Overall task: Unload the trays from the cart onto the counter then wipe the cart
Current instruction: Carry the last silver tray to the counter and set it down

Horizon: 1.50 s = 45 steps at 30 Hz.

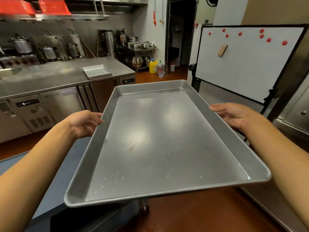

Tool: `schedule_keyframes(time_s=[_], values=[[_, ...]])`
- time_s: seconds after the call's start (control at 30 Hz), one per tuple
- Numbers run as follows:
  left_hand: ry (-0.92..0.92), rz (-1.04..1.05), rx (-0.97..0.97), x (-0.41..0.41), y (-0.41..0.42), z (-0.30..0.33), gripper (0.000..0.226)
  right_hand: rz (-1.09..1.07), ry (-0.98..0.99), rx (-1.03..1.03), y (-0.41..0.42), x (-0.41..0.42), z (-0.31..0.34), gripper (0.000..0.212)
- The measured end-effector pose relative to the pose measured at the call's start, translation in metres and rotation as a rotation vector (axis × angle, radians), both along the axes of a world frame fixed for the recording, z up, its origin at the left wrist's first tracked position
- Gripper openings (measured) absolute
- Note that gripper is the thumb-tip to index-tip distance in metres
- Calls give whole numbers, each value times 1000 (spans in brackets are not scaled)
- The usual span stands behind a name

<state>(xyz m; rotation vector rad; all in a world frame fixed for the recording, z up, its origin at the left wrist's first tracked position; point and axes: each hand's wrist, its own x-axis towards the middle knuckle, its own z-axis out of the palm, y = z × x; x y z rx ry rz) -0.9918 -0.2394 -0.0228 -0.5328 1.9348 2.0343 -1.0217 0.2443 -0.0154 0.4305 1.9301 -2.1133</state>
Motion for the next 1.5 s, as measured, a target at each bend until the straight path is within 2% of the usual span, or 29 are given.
schedule_keyframes(time_s=[0.33, 0.5, 0.6, 0.67, 0.83, 1.13, 1.37, 1.5], values=[[47, 86, -97, -154, 36, 60, 29, 52, 4, 49, 26, -176, 34, 16], [87, 29, -109, -230, 54, 92, 44, 61, 11, 39, 38, -258, 61, 20], [89, 66, -132, -268, 62, 106, 31, 64, 16, 36, 42, -299, 73, 20], [89, 78, -141, -296, 68, 112, 29, 59, 21, 38, 46, -330, 78, 19], [60, 110, -112, -368, 86, 110, 26, 71, 25, 18, 58, -420, 71, 17], [63, 245, -29, -491, 121, 91, 36, 218, 44, 63, 70, -602, 71, 13], [86, 393, 50, -558, 115, 79, 37, 344, 44, 25, 33, -731, 67, 25], [50, 493, -30, -609, 67, 62, 37, 423, 18, -14, -11, -796, 58, 43]])
